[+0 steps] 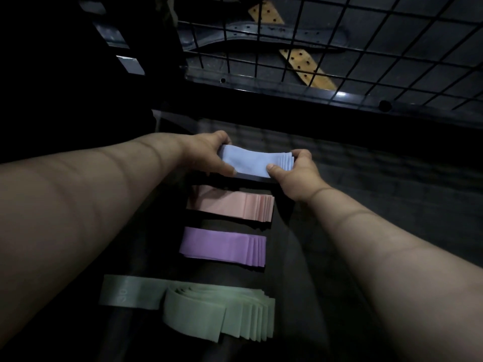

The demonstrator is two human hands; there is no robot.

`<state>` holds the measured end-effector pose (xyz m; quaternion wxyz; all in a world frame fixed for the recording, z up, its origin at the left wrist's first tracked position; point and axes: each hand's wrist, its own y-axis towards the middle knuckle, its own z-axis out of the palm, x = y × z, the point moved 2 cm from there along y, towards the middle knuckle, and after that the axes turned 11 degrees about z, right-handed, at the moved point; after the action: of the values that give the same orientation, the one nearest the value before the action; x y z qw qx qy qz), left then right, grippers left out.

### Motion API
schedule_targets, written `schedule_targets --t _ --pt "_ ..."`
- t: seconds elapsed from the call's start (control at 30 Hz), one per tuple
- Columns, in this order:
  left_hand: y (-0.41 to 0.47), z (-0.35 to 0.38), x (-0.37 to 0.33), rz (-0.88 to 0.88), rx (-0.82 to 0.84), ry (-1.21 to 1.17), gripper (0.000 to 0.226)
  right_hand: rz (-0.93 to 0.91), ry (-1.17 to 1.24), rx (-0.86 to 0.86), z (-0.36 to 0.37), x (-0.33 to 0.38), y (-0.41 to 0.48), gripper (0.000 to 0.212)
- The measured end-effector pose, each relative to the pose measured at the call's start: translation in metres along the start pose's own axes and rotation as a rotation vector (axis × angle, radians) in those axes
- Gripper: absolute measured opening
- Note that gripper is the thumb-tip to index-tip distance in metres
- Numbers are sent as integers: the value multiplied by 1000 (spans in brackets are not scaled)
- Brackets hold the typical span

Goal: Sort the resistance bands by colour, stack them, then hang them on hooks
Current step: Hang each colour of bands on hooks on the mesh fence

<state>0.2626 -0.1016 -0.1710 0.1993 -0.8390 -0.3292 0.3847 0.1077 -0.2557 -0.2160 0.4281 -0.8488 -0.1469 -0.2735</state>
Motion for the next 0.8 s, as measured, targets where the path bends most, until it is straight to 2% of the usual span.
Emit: schedule_targets --t 0.2,0.3,0.4,0.57,0.67,0.8 --pt "-3 12 6 27 -70 -288 29 42 76 99 0 0 6 56" --pt "-3 9 7 111 -74 -120 28 42 124 162 0 1 6 48" --pt "-6 6 5 192 -73 -9 29 15 104 233 -3 5 6 49" --pt "-7 7 8 273 -98 61 32 -81 -145 163 -1 4 4 53" --pt "-7 6 9 337 -131 113 31 -148 -154 156 -1 4 -1 49" --pt "-5 8 10 459 -240 144 31 -243 -11 65 -6 6 -2 73"
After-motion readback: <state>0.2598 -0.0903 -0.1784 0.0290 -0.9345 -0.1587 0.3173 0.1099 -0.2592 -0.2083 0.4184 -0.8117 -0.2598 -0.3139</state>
